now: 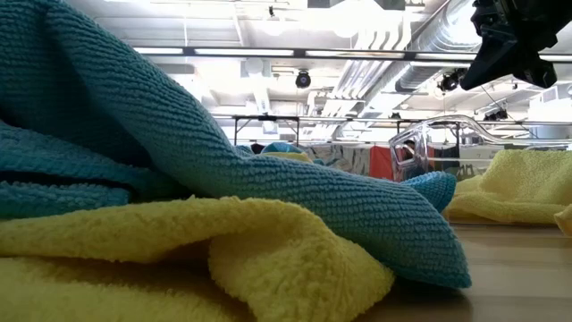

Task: Sort microfiber towel by color & place in baskets
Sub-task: Put the blue microfiber towel into the left transparent bin

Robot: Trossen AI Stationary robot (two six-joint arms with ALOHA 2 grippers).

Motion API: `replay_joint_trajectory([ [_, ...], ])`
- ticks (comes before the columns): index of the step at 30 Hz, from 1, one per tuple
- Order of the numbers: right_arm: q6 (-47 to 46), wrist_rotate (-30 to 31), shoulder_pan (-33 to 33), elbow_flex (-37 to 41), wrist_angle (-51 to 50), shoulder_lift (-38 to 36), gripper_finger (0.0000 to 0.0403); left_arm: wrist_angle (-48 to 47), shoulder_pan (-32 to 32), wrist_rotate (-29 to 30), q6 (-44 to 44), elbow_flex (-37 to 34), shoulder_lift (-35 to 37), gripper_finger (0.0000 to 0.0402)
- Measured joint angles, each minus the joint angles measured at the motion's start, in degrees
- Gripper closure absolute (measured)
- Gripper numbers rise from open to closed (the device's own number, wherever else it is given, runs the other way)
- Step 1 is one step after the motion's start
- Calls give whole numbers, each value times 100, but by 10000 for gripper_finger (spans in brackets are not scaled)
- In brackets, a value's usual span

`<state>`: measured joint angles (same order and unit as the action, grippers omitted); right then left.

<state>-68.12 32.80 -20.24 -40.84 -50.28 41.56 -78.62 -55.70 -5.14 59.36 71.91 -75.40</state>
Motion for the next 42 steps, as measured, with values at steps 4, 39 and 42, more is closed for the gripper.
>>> replay_joint_trajectory([
  [4,-2,0,-1,0,0,-2,403,56,39,683,158,-615,2,401],
  [39,48,-44,-1,0,3,-2,403,3305,68,429,1059,-3072,96,310],
  [42,118,17,-1,0,49,-2,403,2942,67,374,1123,-2822,228,310],
])
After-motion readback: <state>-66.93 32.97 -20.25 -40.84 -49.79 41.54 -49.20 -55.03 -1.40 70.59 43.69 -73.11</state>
